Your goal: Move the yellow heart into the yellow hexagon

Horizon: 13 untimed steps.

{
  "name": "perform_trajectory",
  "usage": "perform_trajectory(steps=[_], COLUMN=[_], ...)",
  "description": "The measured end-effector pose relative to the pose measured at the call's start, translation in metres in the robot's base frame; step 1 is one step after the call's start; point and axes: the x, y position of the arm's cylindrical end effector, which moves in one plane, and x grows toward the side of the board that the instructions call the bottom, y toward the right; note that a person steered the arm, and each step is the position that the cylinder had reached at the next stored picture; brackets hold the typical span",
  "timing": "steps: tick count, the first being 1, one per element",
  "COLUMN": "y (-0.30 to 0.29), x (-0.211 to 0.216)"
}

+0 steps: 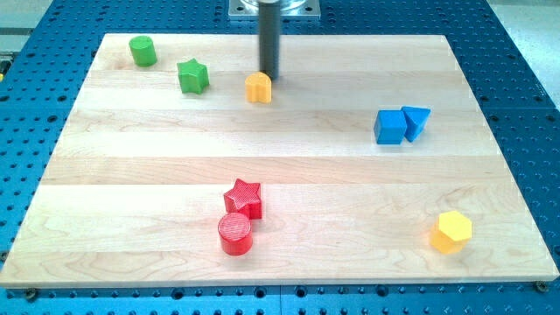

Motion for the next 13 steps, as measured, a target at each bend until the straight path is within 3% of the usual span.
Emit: perform_trajectory(steps=[2,3,4,5,6,7,8,9,10,11,12,13], y=[0.063,0.015,-0.012,0.005,0.02,-0.033,0.019,0.106,0.15,0.118,0.176,0.206], x=[0.126,0.088,0.107,0.155,0.145,0.108,0.1,0.169,0.199,0.158,0.161,0.208])
